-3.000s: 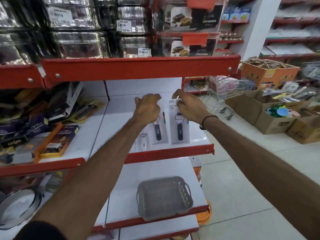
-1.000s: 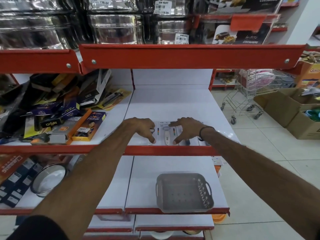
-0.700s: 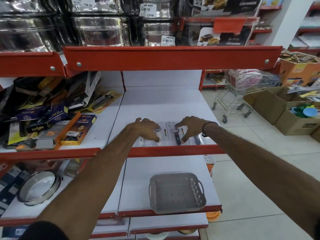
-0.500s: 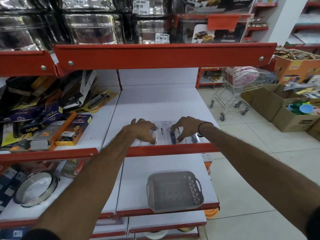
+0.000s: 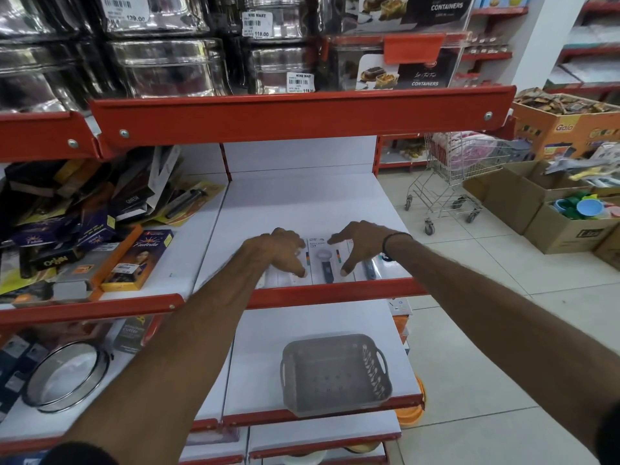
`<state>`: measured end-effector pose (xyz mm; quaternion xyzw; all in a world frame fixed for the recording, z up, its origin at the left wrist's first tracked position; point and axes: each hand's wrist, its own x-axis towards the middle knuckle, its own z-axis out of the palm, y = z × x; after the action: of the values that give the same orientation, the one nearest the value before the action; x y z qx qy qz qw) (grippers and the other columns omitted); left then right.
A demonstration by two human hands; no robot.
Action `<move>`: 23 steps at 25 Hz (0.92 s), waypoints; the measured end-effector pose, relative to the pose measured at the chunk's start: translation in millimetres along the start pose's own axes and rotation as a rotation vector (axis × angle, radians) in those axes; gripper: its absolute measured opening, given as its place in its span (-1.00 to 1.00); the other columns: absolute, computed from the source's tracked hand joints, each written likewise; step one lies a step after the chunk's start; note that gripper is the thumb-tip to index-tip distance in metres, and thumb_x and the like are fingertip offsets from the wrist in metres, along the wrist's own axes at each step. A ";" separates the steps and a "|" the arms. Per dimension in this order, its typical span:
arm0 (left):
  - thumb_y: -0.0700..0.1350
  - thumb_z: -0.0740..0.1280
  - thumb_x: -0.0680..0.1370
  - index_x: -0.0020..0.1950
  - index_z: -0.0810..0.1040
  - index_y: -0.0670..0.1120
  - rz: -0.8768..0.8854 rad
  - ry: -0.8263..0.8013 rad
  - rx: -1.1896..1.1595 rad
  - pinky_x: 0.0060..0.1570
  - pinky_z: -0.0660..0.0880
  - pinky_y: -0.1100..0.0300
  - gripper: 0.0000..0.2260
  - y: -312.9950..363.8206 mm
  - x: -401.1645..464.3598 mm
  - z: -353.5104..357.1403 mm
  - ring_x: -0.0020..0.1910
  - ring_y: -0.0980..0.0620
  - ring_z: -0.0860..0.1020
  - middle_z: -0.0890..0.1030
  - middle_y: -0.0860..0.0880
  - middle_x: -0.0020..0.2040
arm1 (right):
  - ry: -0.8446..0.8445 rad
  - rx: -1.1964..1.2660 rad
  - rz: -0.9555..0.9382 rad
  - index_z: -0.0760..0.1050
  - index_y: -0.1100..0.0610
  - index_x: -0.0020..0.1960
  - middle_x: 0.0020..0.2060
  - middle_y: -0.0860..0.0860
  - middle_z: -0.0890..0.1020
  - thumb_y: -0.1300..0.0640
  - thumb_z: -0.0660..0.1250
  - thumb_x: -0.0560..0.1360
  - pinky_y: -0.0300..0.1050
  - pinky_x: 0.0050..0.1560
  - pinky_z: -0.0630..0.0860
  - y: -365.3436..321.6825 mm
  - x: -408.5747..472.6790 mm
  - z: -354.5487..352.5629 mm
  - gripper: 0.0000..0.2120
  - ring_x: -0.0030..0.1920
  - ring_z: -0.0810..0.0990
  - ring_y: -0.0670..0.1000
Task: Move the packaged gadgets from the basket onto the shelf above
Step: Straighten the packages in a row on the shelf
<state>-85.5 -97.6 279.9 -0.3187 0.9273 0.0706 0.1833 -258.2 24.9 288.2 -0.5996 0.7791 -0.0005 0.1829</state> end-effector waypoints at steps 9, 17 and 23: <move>0.25 0.35 0.45 0.49 0.33 0.12 0.072 0.088 -0.047 0.45 0.26 -0.14 -0.36 41.9 7.6 11.9 0.49 -0.09 0.33 0.37 0.02 0.54 | -0.041 -0.030 0.109 0.43 0.02 0.44 0.47 0.05 0.41 -0.02 0.59 0.33 0.08 0.45 0.31 54.2 -15.1 -1.1 -0.27 0.45 0.37 0.13; 0.24 0.38 0.46 0.49 0.35 0.13 0.073 0.091 -0.093 0.55 -0.05 -0.21 -0.38 40.9 5.8 19.4 0.55 -0.05 0.25 0.35 0.06 0.55 | -0.065 -0.026 0.056 0.47 0.02 0.42 0.46 0.05 0.42 -0.04 0.58 0.33 0.09 0.46 0.31 51.2 -4.1 0.3 -0.31 0.44 0.37 0.14; 0.25 0.39 0.43 0.47 0.37 0.12 0.082 0.096 -0.110 0.50 0.18 -0.15 -0.36 39.5 12.9 22.2 0.47 -0.07 0.35 0.40 0.04 0.52 | -0.045 0.034 0.053 0.50 0.02 0.39 0.44 0.03 0.46 -0.02 0.60 0.31 0.09 0.45 0.34 46.1 -2.0 5.0 -0.32 0.42 0.41 0.13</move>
<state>-112.8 -68.3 255.0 -0.2930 0.9420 0.1133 0.1179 -299.4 40.8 274.0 -0.5754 0.7904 0.0047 0.2103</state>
